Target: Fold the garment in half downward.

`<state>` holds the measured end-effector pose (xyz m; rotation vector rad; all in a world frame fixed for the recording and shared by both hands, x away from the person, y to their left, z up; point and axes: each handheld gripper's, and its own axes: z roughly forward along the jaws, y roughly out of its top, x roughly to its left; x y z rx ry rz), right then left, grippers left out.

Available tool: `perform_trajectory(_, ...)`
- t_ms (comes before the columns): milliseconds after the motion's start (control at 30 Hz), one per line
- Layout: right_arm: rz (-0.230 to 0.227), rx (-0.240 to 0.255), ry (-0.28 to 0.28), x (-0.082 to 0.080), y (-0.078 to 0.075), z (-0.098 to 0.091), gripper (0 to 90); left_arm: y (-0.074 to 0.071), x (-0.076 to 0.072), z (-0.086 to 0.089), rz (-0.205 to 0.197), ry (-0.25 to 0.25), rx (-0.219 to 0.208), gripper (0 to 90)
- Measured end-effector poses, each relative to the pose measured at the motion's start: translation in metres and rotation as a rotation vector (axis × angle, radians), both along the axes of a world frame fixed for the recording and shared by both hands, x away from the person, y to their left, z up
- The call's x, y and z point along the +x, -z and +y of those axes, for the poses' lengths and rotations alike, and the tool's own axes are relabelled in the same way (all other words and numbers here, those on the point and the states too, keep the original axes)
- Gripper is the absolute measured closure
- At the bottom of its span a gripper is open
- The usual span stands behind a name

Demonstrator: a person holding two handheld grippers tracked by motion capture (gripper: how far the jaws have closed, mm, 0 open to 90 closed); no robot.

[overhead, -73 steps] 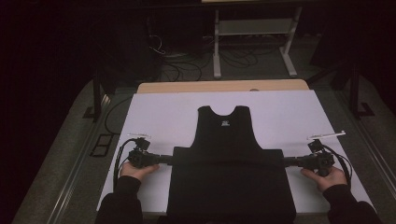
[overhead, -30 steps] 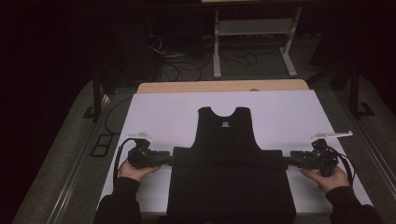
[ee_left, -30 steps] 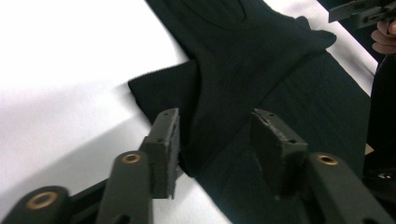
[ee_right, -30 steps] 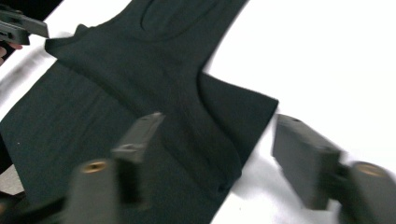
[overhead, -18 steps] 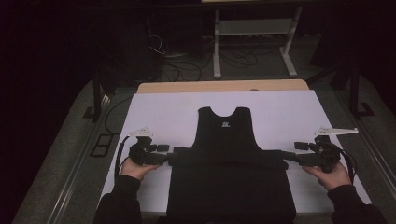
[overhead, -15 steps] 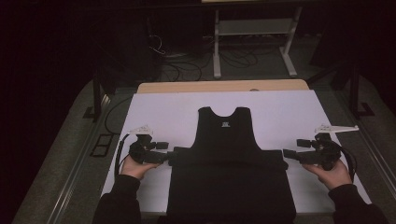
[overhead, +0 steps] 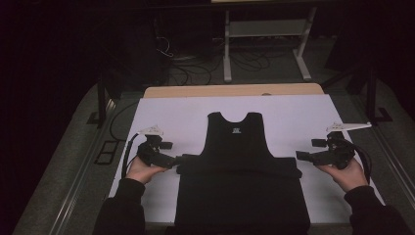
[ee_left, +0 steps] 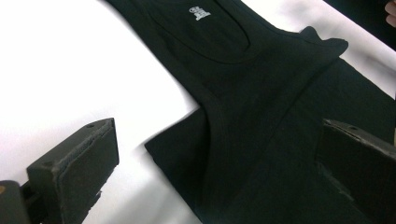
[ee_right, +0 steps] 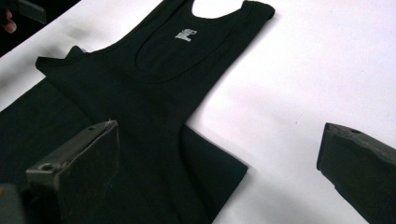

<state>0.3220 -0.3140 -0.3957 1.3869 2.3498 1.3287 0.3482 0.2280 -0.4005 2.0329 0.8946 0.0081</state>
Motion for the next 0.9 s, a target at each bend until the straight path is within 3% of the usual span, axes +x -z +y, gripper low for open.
perform_trajectory(100,0.003,-0.013,-0.002,0.004,0.000,-0.001,0.0,-0.002,0.004,0.000,-0.003,0.000,-0.011,0.0)
perform_trajectory(367,0.009,-0.026,-0.014,0.013,0.004,-0.004,0.0,-0.001,0.017,-0.006,0.006,0.003,0.019,0.0)
perform_trajectory(633,0.022,-0.044,-0.031,0.022,0.011,0.000,0.0,0.002,0.028,-0.009,-0.009,-0.016,0.004,0.0)
perform_trajectory(900,0.039,-0.072,-0.054,0.037,0.013,0.011,0.0,0.008,0.041,-0.013,0.017,-0.025,0.011,0.0)
